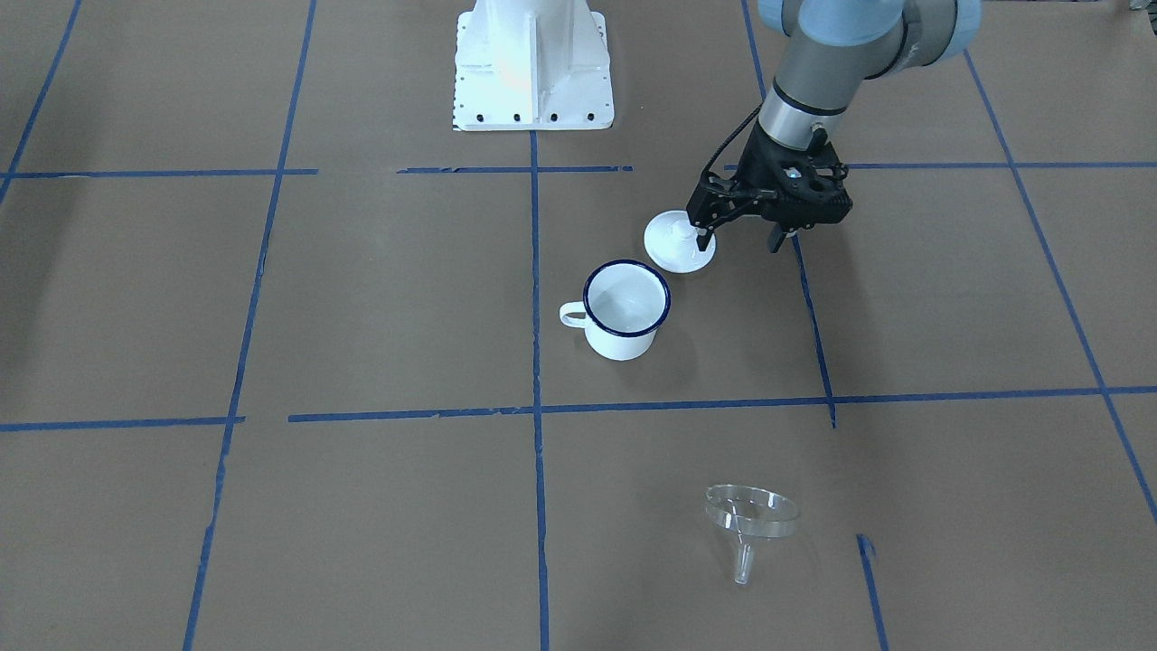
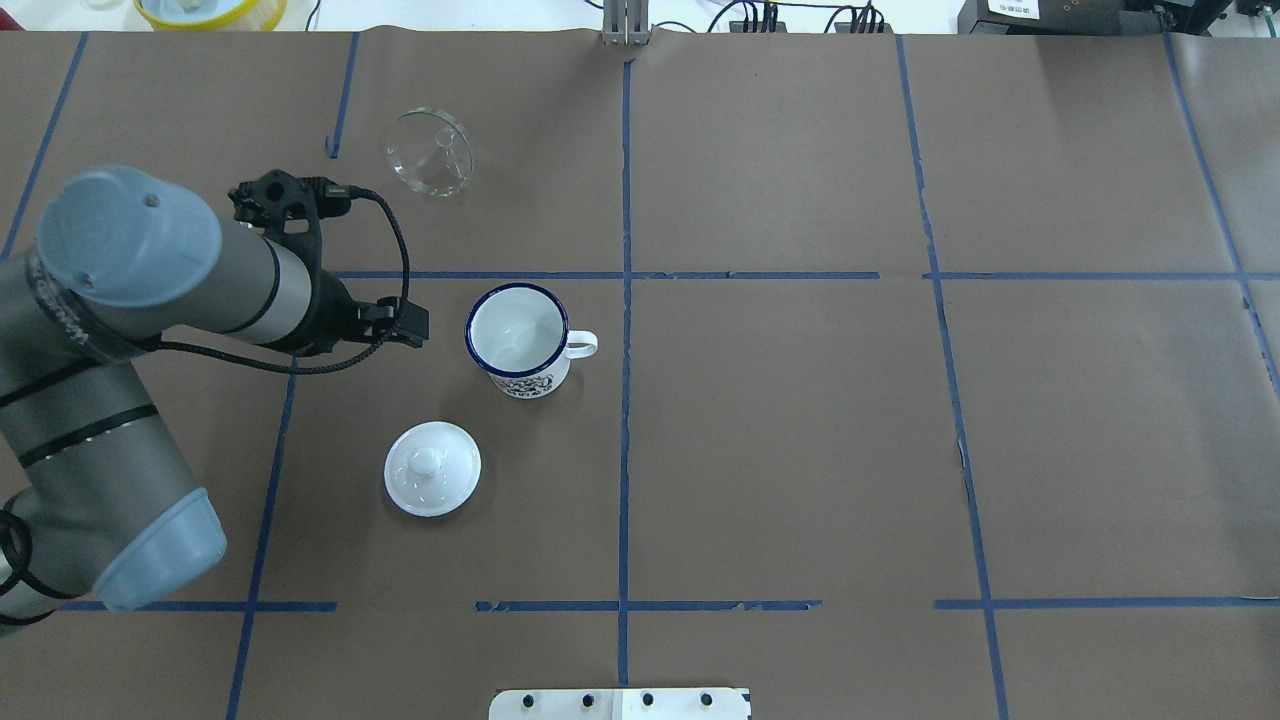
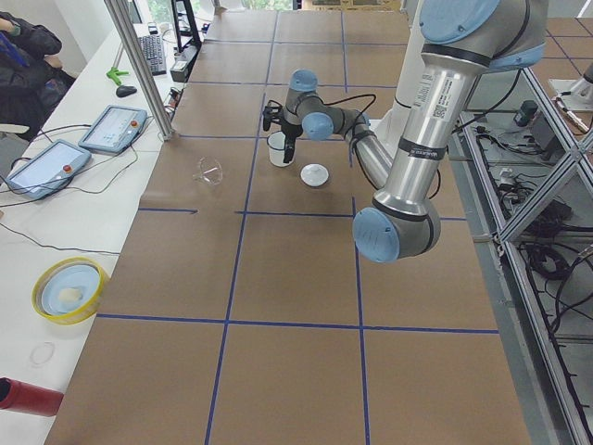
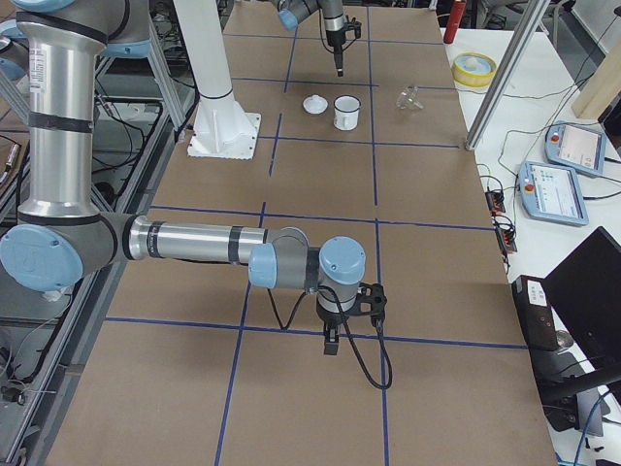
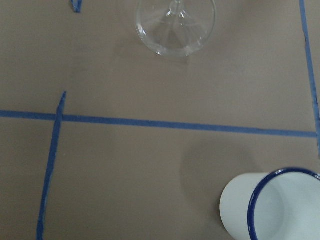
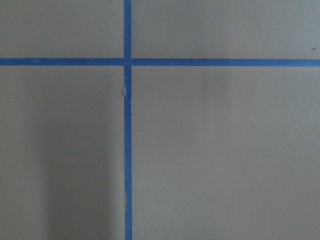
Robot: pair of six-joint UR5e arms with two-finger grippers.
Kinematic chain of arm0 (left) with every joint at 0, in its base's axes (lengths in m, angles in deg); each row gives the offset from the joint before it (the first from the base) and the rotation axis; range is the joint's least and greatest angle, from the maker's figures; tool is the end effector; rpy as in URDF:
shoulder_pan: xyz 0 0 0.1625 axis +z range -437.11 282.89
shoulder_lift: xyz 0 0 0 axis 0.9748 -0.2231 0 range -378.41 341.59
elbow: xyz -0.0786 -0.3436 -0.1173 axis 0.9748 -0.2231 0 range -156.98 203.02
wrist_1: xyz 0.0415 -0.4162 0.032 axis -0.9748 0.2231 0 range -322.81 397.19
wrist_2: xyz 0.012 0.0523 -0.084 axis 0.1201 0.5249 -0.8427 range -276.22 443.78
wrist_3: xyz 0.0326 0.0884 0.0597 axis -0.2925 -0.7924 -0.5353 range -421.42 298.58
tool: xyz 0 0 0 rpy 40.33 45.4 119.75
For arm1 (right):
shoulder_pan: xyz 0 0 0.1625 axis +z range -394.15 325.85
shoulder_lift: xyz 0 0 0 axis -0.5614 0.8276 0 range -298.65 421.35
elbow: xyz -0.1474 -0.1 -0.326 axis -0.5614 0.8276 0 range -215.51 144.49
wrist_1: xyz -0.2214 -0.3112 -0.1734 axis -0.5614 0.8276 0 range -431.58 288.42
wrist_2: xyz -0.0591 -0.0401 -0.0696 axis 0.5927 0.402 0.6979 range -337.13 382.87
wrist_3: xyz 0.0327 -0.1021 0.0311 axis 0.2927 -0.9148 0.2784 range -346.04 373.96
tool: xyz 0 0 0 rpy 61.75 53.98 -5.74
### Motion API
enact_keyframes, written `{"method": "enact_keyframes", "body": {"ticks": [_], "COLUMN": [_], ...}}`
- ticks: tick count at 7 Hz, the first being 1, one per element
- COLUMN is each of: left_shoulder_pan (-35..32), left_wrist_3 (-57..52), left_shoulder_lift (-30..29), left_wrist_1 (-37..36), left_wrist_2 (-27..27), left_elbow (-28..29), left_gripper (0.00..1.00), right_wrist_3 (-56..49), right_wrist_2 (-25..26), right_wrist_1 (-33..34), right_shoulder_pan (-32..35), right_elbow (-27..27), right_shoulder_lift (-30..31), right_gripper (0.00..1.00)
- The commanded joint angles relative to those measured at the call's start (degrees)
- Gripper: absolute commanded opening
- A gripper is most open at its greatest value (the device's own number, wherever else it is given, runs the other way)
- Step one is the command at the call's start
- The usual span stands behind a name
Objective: Remove funnel from cup
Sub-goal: 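Move the left gripper to the white lid and grasp its knob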
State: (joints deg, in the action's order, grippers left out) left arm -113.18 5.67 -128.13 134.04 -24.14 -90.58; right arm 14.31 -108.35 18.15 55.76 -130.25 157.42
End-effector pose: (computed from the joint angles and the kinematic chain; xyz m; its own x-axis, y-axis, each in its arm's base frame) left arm 0.3944 -0.4098 0.2307 0.6206 0.0063 -0.7841 0.1385 0.9834 0.1175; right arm 0.0590 -0.4565 0.6269 0.7522 0.0170 0.6587 -0.0029 0.9997 -0.0225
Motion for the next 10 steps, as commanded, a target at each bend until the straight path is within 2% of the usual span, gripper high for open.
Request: {"method": "enact_keyframes", "body": {"ticks": [1,3,4,5,6,10], "left_shoulder_pan": [5.29,9.77,9.96,9.97,9.97,9.79], "left_wrist_3": [1.64,4.44,4.46,4.28,4.19,4.63], "left_shoulder_lift": [0.03,-0.14,-0.23,-0.14,-0.23,-0.49], "left_wrist_1": [0.09,0.62,1.4,1.41,1.32,0.79], "left_wrist_2": [-0.35,-0.18,-0.26,-0.35,-0.44,-0.35], "left_elbow": [1.7,5.47,6.62,6.81,6.64,5.84], "left_gripper": [1.0,1.0,1.0,0.95,0.79,0.78], "right_wrist_3": [0.0,0.0,0.0,0.0,0.0,0.0], "right_wrist_2": [0.0,0.0,0.0,0.0,0.0,0.0], "right_wrist_1": [0.0,0.0,0.0,0.0,0.0,0.0], "right_shoulder_pan": [0.0,0.0,0.0,0.0,0.0,0.0], "right_elbow": [0.0,0.0,0.0,0.0,0.0,0.0], "right_shoulder_lift": [0.0,0.0,0.0,0.0,0.0,0.0], "right_gripper": [1.0,1.0,1.0,1.0,1.0,1.0]}}
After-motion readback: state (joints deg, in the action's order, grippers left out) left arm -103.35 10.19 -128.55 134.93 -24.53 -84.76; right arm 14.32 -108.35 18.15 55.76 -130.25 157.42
